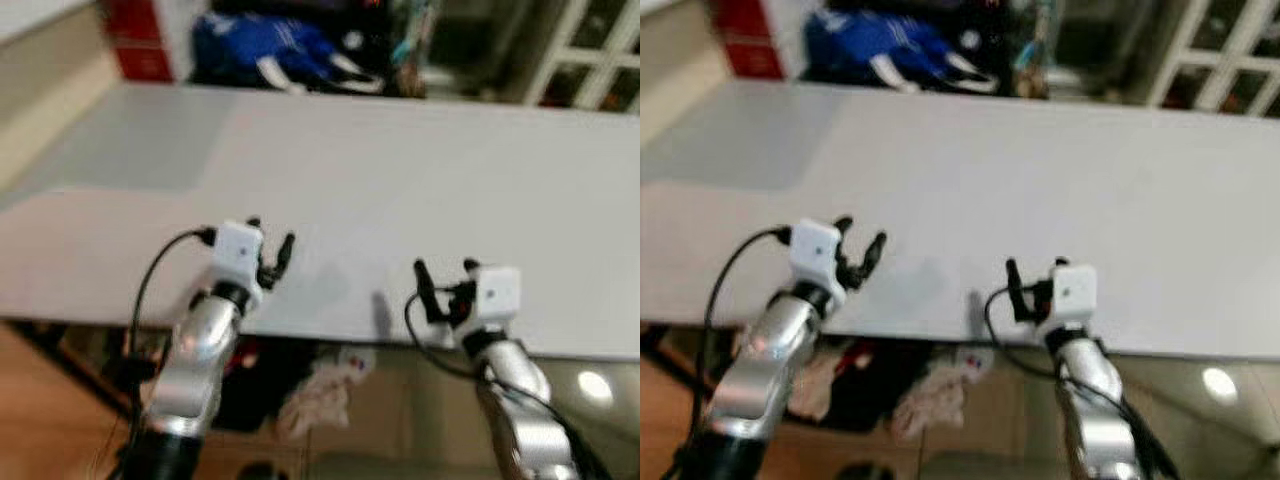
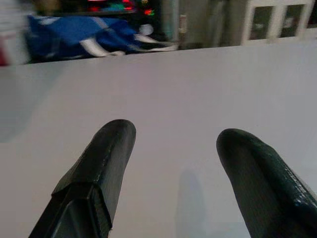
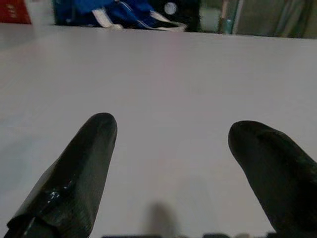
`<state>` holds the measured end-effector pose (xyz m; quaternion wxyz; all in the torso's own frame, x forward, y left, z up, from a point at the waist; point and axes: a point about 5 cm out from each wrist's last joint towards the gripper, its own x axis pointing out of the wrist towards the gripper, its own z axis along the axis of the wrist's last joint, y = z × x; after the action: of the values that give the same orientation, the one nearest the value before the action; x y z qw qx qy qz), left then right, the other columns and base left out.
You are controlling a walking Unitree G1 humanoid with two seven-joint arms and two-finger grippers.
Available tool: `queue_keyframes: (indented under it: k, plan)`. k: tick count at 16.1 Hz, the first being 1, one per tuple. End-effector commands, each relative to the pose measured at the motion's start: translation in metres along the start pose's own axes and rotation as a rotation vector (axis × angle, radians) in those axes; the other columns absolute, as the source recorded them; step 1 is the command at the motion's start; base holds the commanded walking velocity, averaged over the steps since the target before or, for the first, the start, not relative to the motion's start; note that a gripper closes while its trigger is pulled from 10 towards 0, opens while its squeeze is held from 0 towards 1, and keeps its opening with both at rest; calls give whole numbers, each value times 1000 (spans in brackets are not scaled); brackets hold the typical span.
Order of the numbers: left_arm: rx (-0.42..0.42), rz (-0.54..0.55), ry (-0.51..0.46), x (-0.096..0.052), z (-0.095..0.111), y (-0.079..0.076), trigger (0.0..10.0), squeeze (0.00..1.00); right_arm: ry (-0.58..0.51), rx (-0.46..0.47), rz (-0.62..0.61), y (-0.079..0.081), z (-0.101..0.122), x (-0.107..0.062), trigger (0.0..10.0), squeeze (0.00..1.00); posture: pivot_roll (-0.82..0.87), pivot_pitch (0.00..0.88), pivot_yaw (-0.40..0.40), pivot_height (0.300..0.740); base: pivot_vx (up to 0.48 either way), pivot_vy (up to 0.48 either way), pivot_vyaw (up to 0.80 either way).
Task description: Setting the table
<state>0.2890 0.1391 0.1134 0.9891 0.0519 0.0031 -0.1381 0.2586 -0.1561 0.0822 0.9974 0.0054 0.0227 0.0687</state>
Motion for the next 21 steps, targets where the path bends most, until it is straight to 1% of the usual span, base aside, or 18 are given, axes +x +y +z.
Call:
queue_keyframes:
  k: [1, 2, 3, 4, 5, 7, 8, 9, 12, 14, 21]
  plan:
    - [-16, -8, 4, 2, 1, -2, 10000, 0, -9, -23, -31, -7, 2, -2, 10000, 0, 16, 0, -21, 740, 0, 0, 0]
    - [-70, 15, 21, 1, -3, 4, 10000, 0, -54, 1, -53, -8, 8, -7, 10000, 0, 12, 0, -15, 740, 0, 472, 0]
    - [-98, 29, 29, -1, -4, 8, 10000, 0, -78, 19, -59, -7, 11, -11, 10000, 0, 8, 0, -10, 740, 0, 472, 0]
    - [-84, 16, 40, -7, -5, 11, 10000, 0, -77, 13, -29, -2, 10, -16, 10000, 0, 7, 0, -7, 740, 0, 472, 0]
    - [-75, 6, 55, -14, -7, 15, 10000, 0, -68, 18, -24, 0, 7, -21, 10000, 0, 10, 0, -6, 740, 0, 472, 0]
    - [-72, -3, 66, -12, -8, 16, 10000, 0, -47, 27, -29, 2, 1, -22, 10000, 0, 13, 0, -9, 740, 0, 472, 0]
    - [-57, -4, 49, -5, -3, 14, 10000, 0, -42, 24, -20, 3, 1, -21, 10000, 0, 12, 0, -8, 740, 0, 476, 0]
    - [-49, 0, 44, -3, -2, 14, 10000, 0, -41, 21, -14, 3, 1, -22, 10000, 0, 11, 0, -7, 740, 0, 476, 0]
    - [-65, -1, 40, -3, -1, 12, 10000, 0, -31, 16, -13, 0, -3, -21, 10000, 0, 8, 0, -4, 740, 0, 480, 0]
    - [-51, -15, 31, -4, 0, 8, 10000, 0, -21, 16, -25, -4, -7, -20, 10000, 0, 11, 0, -7, 740, 0, 480, 0]
    - [-23, -12, 6, -2, 4, 8, 10000, 0, -46, 9, -23, -1, -4, -22, 10000, 0, 7, 0, -8, 740, 0, 480, 0]
